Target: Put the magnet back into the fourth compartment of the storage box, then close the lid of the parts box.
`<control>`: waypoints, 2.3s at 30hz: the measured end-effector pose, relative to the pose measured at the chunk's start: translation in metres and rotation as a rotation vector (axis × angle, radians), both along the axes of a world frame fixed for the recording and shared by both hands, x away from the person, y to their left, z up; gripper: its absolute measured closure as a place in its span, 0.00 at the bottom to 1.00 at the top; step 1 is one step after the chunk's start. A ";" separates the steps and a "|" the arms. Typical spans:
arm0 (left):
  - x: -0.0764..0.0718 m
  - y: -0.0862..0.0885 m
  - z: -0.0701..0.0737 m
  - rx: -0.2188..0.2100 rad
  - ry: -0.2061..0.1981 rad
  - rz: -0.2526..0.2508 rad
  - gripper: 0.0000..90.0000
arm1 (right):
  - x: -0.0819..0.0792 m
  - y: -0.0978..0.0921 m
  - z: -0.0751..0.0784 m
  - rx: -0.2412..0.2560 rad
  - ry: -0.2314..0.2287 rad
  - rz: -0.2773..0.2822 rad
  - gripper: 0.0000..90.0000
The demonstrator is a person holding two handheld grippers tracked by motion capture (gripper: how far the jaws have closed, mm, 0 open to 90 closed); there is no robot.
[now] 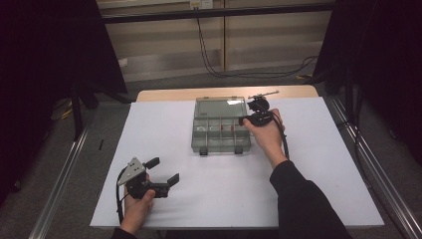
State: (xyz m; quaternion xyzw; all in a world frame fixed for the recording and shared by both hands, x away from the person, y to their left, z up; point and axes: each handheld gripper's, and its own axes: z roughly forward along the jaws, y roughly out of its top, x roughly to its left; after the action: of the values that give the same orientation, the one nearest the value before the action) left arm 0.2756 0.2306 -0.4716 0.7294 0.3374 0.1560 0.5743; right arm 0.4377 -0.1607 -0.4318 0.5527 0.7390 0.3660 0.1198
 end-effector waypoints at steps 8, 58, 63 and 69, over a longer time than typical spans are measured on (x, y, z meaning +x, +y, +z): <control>0.000 0.000 -0.001 -0.011 0.000 -0.006 0.00 | 0.005 -0.005 -0.004 0.021 0.031 0.008 0.67; 0.054 -0.039 0.037 0.008 0.039 0.042 0.00 | -0.043 -0.041 0.007 0.145 -0.077 0.065 0.03; 0.071 -0.043 0.040 0.016 0.055 0.036 0.00 | -0.038 -0.045 0.007 0.142 -0.073 0.051 0.03; 0.087 -0.047 0.041 0.009 0.067 0.045 0.00 | -0.033 -0.053 0.008 0.158 -0.067 0.036 0.04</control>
State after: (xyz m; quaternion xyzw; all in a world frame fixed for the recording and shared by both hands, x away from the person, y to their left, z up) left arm 0.3629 0.1837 -0.4304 0.7289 0.3721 0.1458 0.5559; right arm 0.4050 -0.2133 -0.4241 0.5346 0.7131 0.4437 0.0941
